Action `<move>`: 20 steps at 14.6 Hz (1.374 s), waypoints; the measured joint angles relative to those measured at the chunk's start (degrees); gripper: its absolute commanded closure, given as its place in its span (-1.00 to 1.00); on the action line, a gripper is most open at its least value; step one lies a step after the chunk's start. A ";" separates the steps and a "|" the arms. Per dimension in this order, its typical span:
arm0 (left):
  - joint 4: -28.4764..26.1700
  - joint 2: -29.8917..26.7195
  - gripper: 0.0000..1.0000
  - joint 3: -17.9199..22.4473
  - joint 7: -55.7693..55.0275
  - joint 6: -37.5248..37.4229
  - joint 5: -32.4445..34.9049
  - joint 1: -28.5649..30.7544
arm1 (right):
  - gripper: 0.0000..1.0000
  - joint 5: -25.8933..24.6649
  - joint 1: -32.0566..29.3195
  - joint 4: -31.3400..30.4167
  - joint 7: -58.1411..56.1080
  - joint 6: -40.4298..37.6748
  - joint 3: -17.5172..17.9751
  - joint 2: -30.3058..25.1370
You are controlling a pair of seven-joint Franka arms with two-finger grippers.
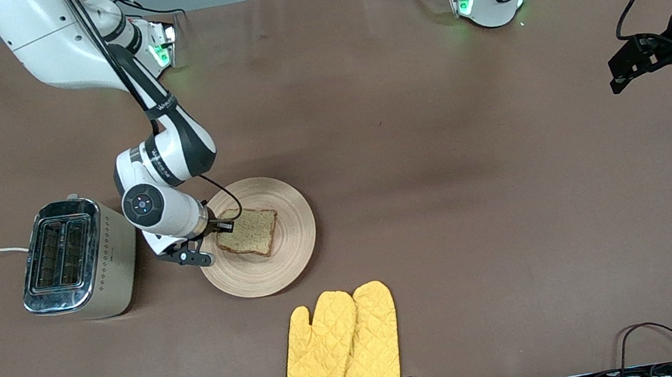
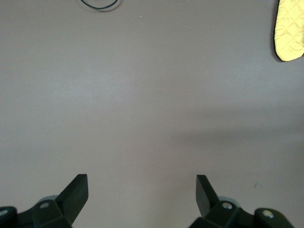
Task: Move plate and put bread in toaster
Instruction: 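Lift the bread with the right gripper over the toaster slot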
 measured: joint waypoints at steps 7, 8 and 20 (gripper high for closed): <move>0.11 0.01 -1.00 -0.09 0.00 0.21 0.00 -0.04 | 0.99 -1.43 -0.02 7.09 -0.80 -14.72 -0.79 -8.17; 0.12 0.01 -1.00 -0.09 0.00 0.21 0.00 -0.02 | 0.99 -3.70 -0.03 8.43 -0.84 -18.77 -0.92 -9.53; 0.12 0.01 -1.00 -0.09 0.00 0.21 0.01 0.00 | 0.99 -37.51 1.30 19.64 -3.73 -47.02 -0.51 -10.13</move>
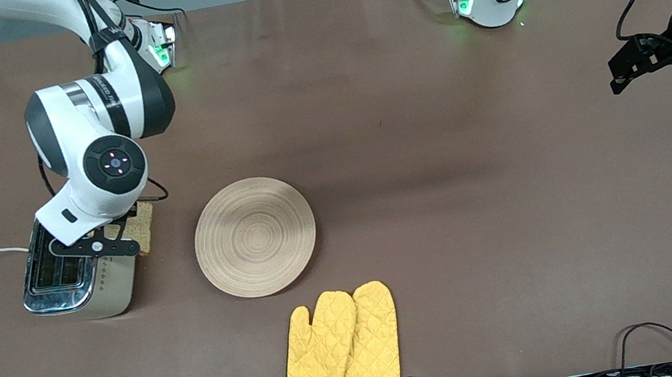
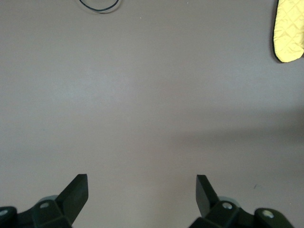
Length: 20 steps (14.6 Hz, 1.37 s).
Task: Move plate and put bread in toaster
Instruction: 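Lift the bread with the right gripper over the toaster slot, then lower the bread into the toaster slot with the right gripper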
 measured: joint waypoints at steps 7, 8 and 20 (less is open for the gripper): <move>0.00 0.00 -1.00 0.00 0.00 0.00 0.00 0.00 | 0.99 -6.43 -0.53 0.01 0.00 -1.79 -0.76 0.09; 0.00 0.00 -1.00 0.00 0.00 0.00 0.00 0.00 | 0.99 -7.30 -0.94 0.01 0.00 -1.80 -0.85 0.09; 0.00 0.00 -1.00 0.00 0.00 0.00 0.00 0.00 | 0.99 -11.83 -4.69 0.00 0.00 -1.64 -0.97 1.12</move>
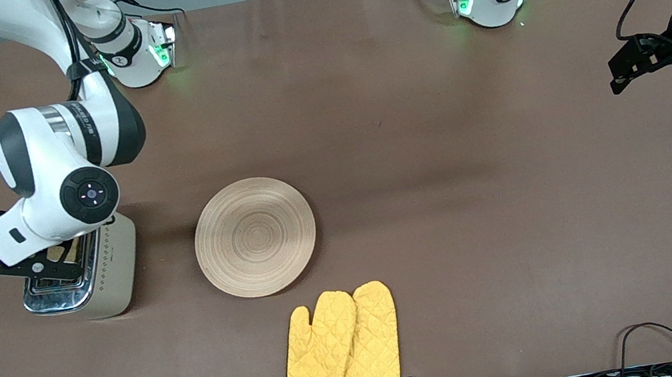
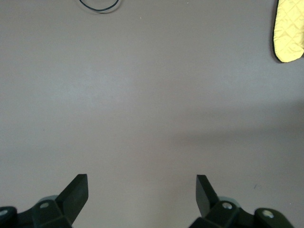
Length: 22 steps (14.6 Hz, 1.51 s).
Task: Move plate and put bread in toaster
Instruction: 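Lower the bread into the toaster slot with the right gripper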
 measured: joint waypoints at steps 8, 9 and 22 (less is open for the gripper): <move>0.00 0.00 -1.00 0.00 0.00 0.00 0.00 0.00 | 0.99 -1.15 -0.88 -0.10 -0.04 1.06 0.04 1.79; 0.00 0.00 -1.00 0.00 0.00 0.00 0.00 0.00 | 0.99 -1.46 -0.88 -0.28 -0.10 1.07 0.04 1.81; 0.00 0.00 -1.00 0.00 0.00 0.00 0.00 0.00 | 0.99 -2.90 -3.31 -2.31 -0.59 7.01 0.02 3.92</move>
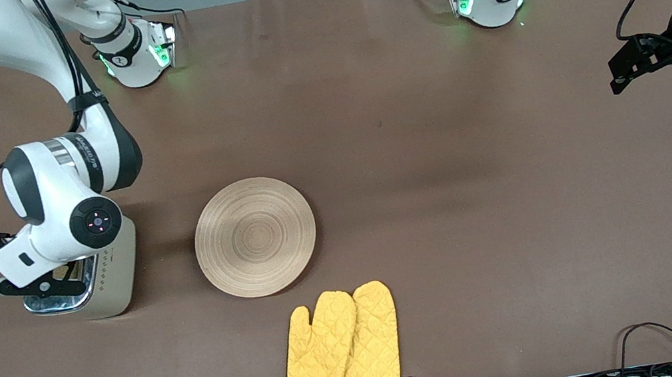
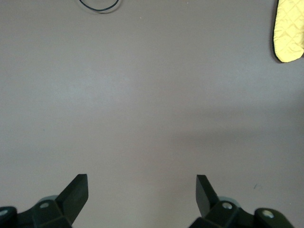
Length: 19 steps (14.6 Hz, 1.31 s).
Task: Move plate and put bread in toaster
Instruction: 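Lower the bread into the toaster slot with the right gripper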
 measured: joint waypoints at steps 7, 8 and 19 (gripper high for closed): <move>0.00 0.00 -1.00 0.00 0.00 0.00 0.00 0.00 | 0.95 0.07 0.09 -0.02 0.02 0.86 0.59 1.41; 0.00 0.00 -1.00 0.00 0.00 0.00 0.00 0.00 | 0.89 0.29 0.11 -0.02 0.04 1.19 0.66 1.79; 0.00 0.00 -1.00 0.00 0.00 0.00 0.00 0.00 | -0.94 6.99 1.26 1.89 0.00 3.40 1.24 2.69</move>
